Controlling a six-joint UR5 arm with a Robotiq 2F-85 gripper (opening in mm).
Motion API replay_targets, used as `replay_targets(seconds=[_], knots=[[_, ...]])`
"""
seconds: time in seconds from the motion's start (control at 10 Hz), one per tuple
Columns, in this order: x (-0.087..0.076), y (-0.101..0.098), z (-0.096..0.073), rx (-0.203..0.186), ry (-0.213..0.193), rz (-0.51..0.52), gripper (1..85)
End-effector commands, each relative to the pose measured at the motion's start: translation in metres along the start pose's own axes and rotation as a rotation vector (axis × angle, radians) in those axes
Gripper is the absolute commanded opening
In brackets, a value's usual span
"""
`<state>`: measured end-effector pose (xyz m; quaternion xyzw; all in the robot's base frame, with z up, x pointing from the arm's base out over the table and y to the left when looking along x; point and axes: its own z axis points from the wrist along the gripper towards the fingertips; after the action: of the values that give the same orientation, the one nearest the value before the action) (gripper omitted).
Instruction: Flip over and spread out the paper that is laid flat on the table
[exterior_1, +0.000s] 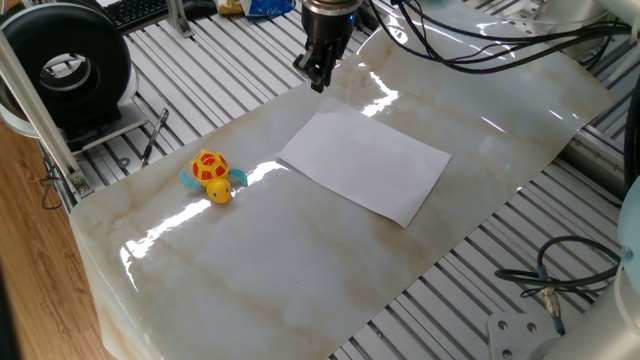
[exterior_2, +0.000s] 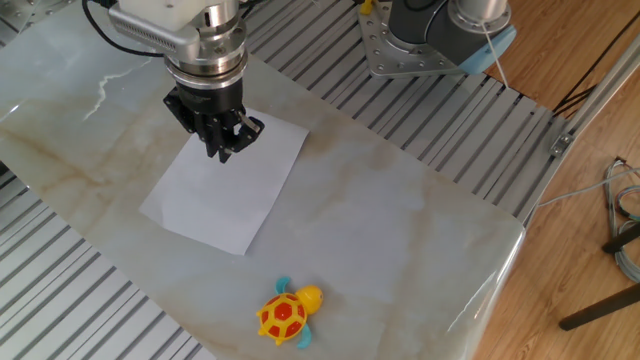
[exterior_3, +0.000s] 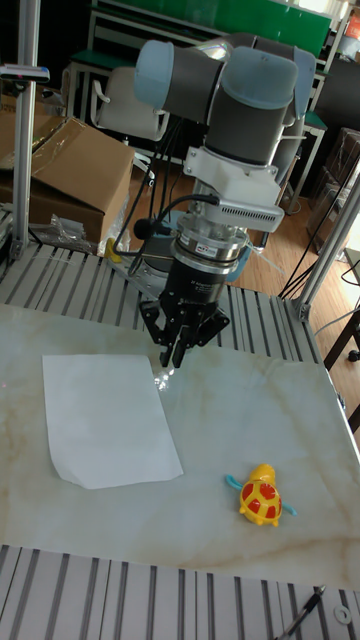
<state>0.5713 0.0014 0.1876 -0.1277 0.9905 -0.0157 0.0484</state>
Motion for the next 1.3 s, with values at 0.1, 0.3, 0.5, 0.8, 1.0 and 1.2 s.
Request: replay_targets(seconds=[0.1,0.3,0.5,0.8,1.0,1.2], knots=[[-0.003,-0.007,-0.001,0.026,-0.011,-0.048,1.0],[-0.002,-0.015,0.008,0.003,-0.006,-0.098,10.3],[-0.005,-0.027,0.038,-0.013,-0.002,-0.147,23.0],[0.005,-0.013,0.037,-0.062,0.02,-0.113,37.3],[0.012,-0.024,0.037,-0.022,0.049,-0.12,40.3],[0.008,-0.036,0.045,0.0,0.051,-0.147,41.3]])
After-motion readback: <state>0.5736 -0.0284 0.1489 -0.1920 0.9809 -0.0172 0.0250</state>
